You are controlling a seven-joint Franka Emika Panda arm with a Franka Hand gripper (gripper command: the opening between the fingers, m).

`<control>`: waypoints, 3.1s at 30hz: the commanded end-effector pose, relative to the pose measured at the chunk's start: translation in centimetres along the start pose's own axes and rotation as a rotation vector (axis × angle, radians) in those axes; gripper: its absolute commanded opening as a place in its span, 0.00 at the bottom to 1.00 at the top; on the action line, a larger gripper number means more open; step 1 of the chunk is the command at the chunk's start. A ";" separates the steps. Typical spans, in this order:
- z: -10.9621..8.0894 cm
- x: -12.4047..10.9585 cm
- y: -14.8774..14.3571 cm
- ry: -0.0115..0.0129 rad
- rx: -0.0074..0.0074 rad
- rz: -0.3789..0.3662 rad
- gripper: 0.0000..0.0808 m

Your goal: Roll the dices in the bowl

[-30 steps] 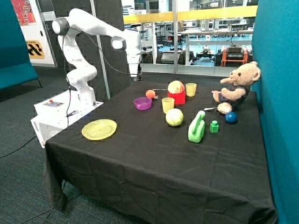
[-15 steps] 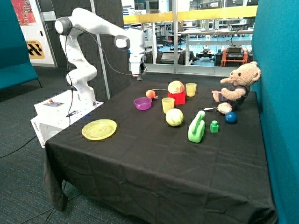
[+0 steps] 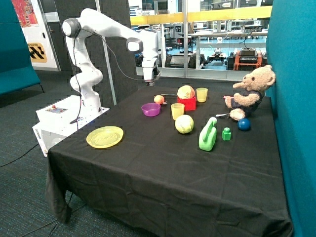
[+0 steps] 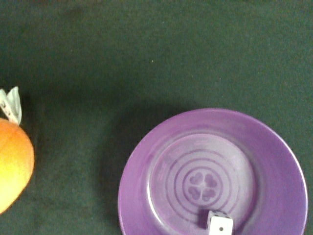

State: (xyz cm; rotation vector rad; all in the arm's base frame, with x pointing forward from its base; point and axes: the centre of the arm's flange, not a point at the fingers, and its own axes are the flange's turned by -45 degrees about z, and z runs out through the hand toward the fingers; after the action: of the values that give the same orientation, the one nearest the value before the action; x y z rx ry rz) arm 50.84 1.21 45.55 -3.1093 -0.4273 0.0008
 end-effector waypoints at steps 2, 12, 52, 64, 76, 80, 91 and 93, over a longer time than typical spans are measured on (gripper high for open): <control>0.4 0.6 0.1 0.0001 -0.0031 0.010 0.00; 0.9 0.1 0.5 0.0001 -0.0031 0.014 0.51; 0.6 -1.4 0.7 0.0001 -0.0031 -0.022 0.58; 0.9 -0.9 -2.3 0.0000 -0.0031 -0.067 0.78; 1.8 0.4 -2.3 0.0000 -0.0031 -0.059 0.85; 2.0 1.0 -2.0 0.0000 -0.0031 -0.057 0.86; 1.9 2.3 -2.1 0.0000 -0.0031 -0.065 0.85; 1.9 2.3 -2.1 0.0000 -0.0031 -0.065 0.85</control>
State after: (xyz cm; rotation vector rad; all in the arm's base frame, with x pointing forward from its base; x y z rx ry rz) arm 51.63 3.59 43.65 -3.0969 -0.5241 -0.0116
